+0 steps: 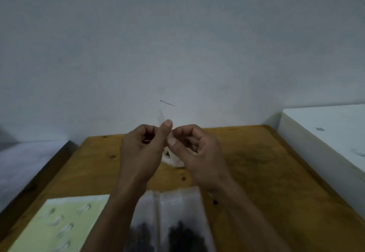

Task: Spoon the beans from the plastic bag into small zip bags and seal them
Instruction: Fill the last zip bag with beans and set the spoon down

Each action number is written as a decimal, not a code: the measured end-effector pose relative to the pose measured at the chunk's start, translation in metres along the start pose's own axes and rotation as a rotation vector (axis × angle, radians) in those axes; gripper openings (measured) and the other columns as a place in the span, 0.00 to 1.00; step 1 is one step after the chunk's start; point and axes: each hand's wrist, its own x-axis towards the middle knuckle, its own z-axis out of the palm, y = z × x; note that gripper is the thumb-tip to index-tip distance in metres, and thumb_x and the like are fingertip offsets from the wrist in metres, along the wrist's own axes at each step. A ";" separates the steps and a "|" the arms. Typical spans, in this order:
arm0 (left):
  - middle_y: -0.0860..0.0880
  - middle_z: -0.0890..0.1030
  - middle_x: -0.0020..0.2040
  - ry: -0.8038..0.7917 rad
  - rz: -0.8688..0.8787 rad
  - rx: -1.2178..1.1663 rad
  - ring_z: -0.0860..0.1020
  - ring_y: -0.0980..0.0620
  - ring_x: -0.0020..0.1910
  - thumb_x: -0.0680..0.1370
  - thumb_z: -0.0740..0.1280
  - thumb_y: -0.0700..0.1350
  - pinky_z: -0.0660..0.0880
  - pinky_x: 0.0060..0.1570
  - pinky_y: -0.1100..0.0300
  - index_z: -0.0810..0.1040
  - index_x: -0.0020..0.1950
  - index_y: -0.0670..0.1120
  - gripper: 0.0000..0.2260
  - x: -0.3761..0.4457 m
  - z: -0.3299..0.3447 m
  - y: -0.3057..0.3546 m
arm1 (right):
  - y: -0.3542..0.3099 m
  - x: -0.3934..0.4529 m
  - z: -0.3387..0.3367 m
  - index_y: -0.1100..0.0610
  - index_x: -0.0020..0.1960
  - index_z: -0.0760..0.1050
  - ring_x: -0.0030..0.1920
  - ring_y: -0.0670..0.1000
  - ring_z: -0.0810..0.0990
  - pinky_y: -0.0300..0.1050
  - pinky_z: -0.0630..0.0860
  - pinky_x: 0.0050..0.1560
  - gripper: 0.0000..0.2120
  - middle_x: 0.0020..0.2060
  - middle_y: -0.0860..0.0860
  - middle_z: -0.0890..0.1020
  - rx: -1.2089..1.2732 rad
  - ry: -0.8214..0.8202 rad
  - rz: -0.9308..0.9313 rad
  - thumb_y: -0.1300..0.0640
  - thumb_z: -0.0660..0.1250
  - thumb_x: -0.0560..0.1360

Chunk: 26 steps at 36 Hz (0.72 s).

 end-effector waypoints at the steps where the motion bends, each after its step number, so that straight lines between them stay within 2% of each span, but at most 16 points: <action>1: 0.45 0.85 0.38 -0.003 -0.004 -0.003 0.85 0.44 0.44 0.75 0.72 0.58 0.82 0.51 0.41 0.83 0.39 0.46 0.16 0.001 -0.007 -0.003 | 0.001 0.002 0.005 0.52 0.55 0.79 0.54 0.47 0.84 0.51 0.82 0.55 0.09 0.50 0.47 0.85 0.020 -0.011 0.023 0.52 0.72 0.76; 3: 0.45 0.86 0.39 -0.008 -0.015 -0.003 0.85 0.44 0.45 0.75 0.71 0.58 0.82 0.51 0.43 0.83 0.40 0.47 0.15 0.002 -0.020 -0.007 | 0.004 0.007 0.013 0.51 0.55 0.80 0.54 0.48 0.84 0.54 0.82 0.55 0.09 0.50 0.48 0.85 0.065 -0.037 0.069 0.52 0.72 0.76; 7: 0.46 0.86 0.40 -0.024 -0.001 0.014 0.85 0.47 0.44 0.75 0.70 0.59 0.81 0.51 0.40 0.84 0.43 0.47 0.15 0.001 -0.037 -0.011 | 0.007 0.015 0.024 0.53 0.55 0.81 0.53 0.54 0.84 0.54 0.84 0.51 0.10 0.50 0.52 0.86 0.176 -0.076 0.159 0.54 0.73 0.75; 10: 0.49 0.86 0.40 -0.032 0.034 0.086 0.85 0.51 0.43 0.76 0.69 0.57 0.82 0.50 0.41 0.85 0.46 0.48 0.14 0.001 -0.044 -0.013 | 0.011 0.017 0.030 0.54 0.54 0.83 0.52 0.53 0.85 0.56 0.83 0.52 0.08 0.49 0.52 0.87 0.165 -0.062 0.170 0.54 0.72 0.76; 13: 0.54 0.85 0.36 -0.006 0.136 0.294 0.83 0.58 0.39 0.79 0.68 0.51 0.82 0.44 0.47 0.84 0.40 0.50 0.10 0.002 -0.047 -0.019 | 0.016 0.018 0.036 0.54 0.54 0.83 0.49 0.47 0.85 0.52 0.84 0.51 0.06 0.46 0.48 0.87 -0.036 0.026 0.081 0.56 0.70 0.78; 16: 0.56 0.82 0.33 -0.005 0.235 0.481 0.81 0.60 0.36 0.78 0.67 0.49 0.80 0.39 0.58 0.82 0.38 0.50 0.10 0.002 -0.044 -0.020 | 0.018 0.016 0.041 0.52 0.56 0.81 0.47 0.40 0.83 0.41 0.83 0.47 0.07 0.46 0.41 0.84 -0.335 0.067 -0.088 0.56 0.69 0.79; 18: 0.56 0.81 0.33 -0.019 0.269 0.515 0.80 0.59 0.36 0.78 0.66 0.49 0.78 0.37 0.62 0.81 0.39 0.49 0.10 0.001 -0.042 -0.018 | 0.015 0.015 0.043 0.51 0.58 0.81 0.46 0.37 0.82 0.33 0.80 0.45 0.08 0.44 0.39 0.83 -0.424 0.017 -0.145 0.55 0.68 0.80; 21: 0.54 0.80 0.32 -0.032 0.279 0.572 0.79 0.55 0.34 0.78 0.66 0.48 0.77 0.35 0.57 0.78 0.37 0.49 0.10 0.002 -0.044 -0.015 | 0.013 0.019 0.039 0.51 0.59 0.81 0.42 0.38 0.82 0.28 0.77 0.41 0.09 0.43 0.40 0.82 -0.507 -0.030 -0.107 0.56 0.68 0.79; 24: 0.52 0.78 0.29 -0.015 0.292 0.643 0.76 0.55 0.31 0.77 0.68 0.47 0.75 0.33 0.55 0.76 0.34 0.48 0.11 0.001 -0.048 -0.011 | 0.013 0.023 0.030 0.52 0.57 0.80 0.40 0.42 0.83 0.29 0.78 0.36 0.09 0.44 0.46 0.84 -0.525 0.069 -0.075 0.59 0.69 0.78; 26: 0.51 0.76 0.27 -0.010 0.287 0.679 0.75 0.54 0.29 0.76 0.68 0.46 0.72 0.31 0.56 0.74 0.31 0.47 0.13 0.001 -0.049 -0.010 | 0.012 0.025 0.024 0.50 0.53 0.76 0.39 0.42 0.82 0.31 0.78 0.34 0.08 0.42 0.44 0.83 -0.587 0.125 -0.084 0.60 0.70 0.77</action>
